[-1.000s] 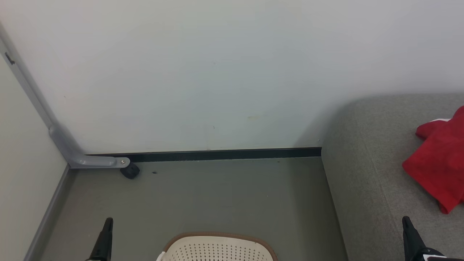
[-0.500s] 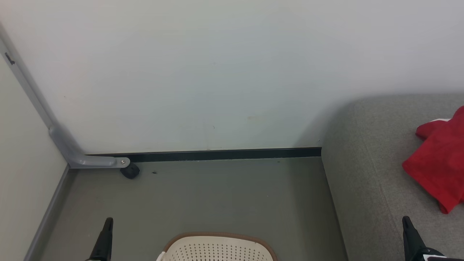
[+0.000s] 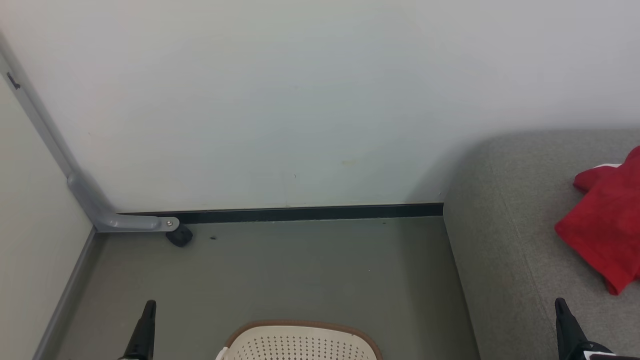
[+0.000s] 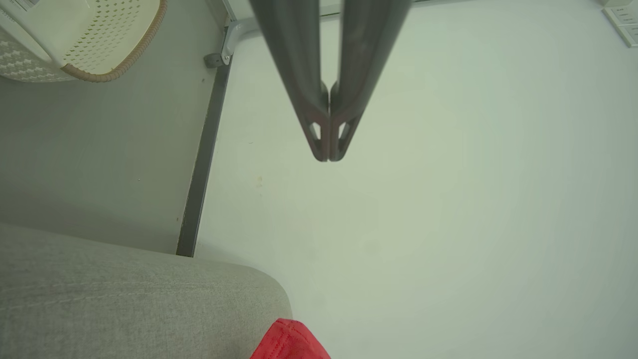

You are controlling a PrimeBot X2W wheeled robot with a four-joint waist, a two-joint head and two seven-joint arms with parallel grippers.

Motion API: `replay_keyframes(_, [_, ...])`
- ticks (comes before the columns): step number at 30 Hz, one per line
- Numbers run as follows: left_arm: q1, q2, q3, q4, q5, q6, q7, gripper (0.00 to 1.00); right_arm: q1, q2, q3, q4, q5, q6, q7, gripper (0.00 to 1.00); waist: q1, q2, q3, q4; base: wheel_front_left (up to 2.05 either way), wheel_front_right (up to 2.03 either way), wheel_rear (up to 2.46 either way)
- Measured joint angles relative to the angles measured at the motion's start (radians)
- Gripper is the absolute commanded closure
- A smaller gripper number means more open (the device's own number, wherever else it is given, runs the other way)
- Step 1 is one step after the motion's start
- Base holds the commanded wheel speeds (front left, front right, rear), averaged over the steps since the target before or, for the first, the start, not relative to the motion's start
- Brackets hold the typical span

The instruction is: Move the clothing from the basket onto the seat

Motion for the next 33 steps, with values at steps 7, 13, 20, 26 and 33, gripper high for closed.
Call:
replay_keyframes(7, [0.0,0.0,0.0,0.0,0.0,0.0,0.0,1.0,0.0,0.0,0.0,0.0,0.0,0.0,0.0,1.0,0.0,0.0,0.0,0.0,0.0,0.0,0.0])
replay_keyframes(13, [0.0,0.0,0.0,0.0,0.0,0.0,0.0,1.0,0.0,0.0,0.0,0.0,0.0,0.0,0.0,1.0,0.0,0.0,0.0,0.0,0.0,0.0,0.0])
replay_keyframes(20, [0.0,0.0,0.0,0.0,0.0,0.0,0.0,1.0,0.0,0.0,0.0,0.0,0.0,0.0,0.0,1.0,0.0,0.0,0.0,0.0,0.0,0.0,0.0])
replay_keyframes(26, [0.0,0.0,0.0,0.0,0.0,0.0,0.0,1.0,0.0,0.0,0.0,0.0,0.0,0.0,0.0,1.0,0.0,0.0,0.0,0.0,0.0,0.0,0.0])
replay_keyframes(33, [0.0,0.0,0.0,0.0,0.0,0.0,0.0,1.0,0.0,0.0,0.0,0.0,0.0,0.0,0.0,1.0,0.0,0.0,0.0,0.0,0.0,0.0,0.0])
